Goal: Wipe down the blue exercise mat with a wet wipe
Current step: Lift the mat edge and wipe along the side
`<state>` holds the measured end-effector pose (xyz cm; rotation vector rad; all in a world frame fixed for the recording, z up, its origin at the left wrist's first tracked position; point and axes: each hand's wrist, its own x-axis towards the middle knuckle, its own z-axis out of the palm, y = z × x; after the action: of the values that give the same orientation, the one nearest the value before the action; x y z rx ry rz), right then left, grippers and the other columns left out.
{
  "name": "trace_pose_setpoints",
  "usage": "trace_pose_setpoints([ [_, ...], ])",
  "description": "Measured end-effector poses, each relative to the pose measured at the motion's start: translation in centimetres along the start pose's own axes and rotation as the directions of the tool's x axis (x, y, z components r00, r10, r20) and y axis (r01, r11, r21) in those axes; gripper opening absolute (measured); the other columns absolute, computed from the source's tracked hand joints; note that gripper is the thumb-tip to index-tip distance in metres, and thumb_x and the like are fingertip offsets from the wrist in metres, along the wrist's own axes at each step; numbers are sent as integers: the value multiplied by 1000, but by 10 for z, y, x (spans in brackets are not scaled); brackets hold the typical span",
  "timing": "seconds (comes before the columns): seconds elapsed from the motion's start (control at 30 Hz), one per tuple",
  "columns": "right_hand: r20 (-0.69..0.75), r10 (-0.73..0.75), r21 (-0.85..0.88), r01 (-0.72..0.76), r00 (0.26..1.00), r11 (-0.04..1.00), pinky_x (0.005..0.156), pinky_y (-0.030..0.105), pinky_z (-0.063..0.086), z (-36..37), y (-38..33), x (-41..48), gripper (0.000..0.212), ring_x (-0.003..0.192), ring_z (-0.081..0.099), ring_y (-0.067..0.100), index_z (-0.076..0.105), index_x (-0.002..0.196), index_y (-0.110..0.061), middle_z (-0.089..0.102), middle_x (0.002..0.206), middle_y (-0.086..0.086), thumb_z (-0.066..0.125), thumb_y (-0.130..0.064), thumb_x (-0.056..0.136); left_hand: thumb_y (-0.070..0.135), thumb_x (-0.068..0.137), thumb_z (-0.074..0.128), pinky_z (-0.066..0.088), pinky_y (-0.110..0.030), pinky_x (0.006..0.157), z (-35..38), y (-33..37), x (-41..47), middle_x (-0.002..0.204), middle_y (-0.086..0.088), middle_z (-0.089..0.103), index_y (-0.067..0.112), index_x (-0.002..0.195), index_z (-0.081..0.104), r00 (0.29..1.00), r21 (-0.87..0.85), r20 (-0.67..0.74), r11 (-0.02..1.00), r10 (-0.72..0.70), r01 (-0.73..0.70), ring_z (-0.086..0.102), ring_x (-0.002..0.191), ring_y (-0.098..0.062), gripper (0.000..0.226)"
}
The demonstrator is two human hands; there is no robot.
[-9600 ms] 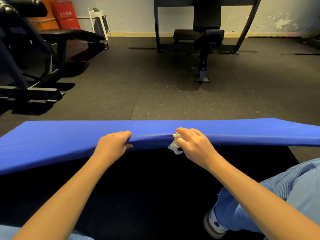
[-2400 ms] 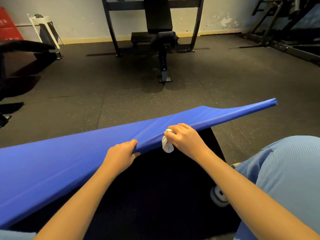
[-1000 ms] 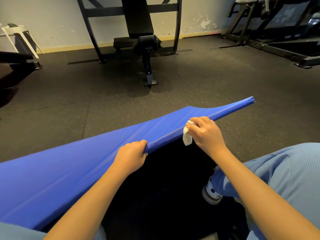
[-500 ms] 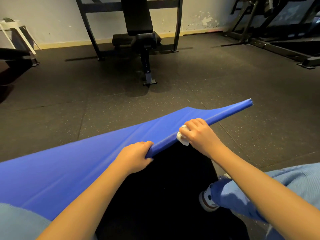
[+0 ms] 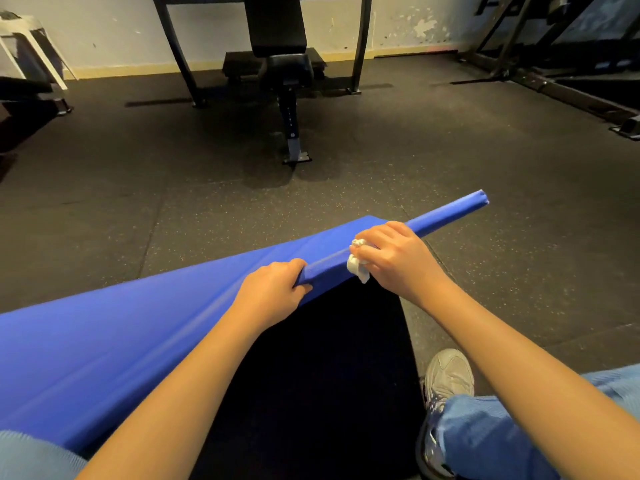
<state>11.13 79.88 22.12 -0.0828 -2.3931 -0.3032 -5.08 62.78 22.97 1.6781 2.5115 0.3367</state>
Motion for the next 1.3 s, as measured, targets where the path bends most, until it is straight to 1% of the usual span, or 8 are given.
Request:
trace_pose_setpoints([
  [0.3,25,-28,20,27,999,999,69,37,48,-7,17,-33,17,68,61,31,62,83,-8,65,82,11,60,4,71,31,92,56,46,-37,75,26,20,-20,104,-2,64,22,105,55,988,-121,-10,981,-152,149,56,96,-29,17],
  [0.43,52,-68,45,66,996,997,61,37,47,-16,8,-31,20,62,56,32,63,80,-3,59,73,13,44,3,75,26,90,54,44,-36,76,29,38,-38,108,2,64,24,107,55,969,-150,-90,965,-230,215,55,99,-26,17],
  [0.53,5,-134,33,134,991,990,59,37,46,-24,2,-25,14,61,54,31,64,78,-4,59,72,12,51,1,76,32,89,58,45,-35,85,24,66,-39,121,7,61,26,122,54,959,-180,-156,962,-236,207,54,111,-21,34],
  [0.63,-18,-168,-3,168,986,986,59,35,46,-32,-3,-26,11,61,55,30,64,75,-8,60,72,9,54,-5,78,32,90,54,45,-34,78,24,88,-35,113,5,63,24,112,57,943,-144,-206,961,-262,236,55,103,-23,24],
  [0.87,-56,-23,-86,18,998,996,85,41,41,-56,-2,-61,21,91,56,30,67,81,-9,65,104,11,52,-24,80,28,89,53,42,-34,72,33,106,-48,103,-3,66,21,105,60,933,-129,-190,950,-306,286,56,97,-31,19],
  [0.97,28,40,-114,-37,999,993,79,39,37,-52,-19,-76,28,83,53,27,65,81,-10,63,96,7,53,-35,81,28,90,53,39,-33,68,40,108,-50,102,-2,66,23,106,60,937,-116,-173,951,-303,286,56,95,-30,19],
  [1.07,-7,56,-153,-56,998,987,63,35,32,-48,-16,-88,12,68,50,26,60,68,-13,58,78,4,67,-18,76,28,90,53,34,-31,65,48,112,-53,101,-2,66,24,106,60,946,-102,-150,956,-287,274,57,92,-29,19],
  [1.3,7,67,-71,-67,998,995,51,36,40,-46,9,-98,21,61,45,27,57,65,-8,54,71,9,72,6,67,28,91,52,37,-32,67,56,116,-52,103,-4,66,23,110,60,949,-98,-144,959,-279,267,57,95,-30,21],
])
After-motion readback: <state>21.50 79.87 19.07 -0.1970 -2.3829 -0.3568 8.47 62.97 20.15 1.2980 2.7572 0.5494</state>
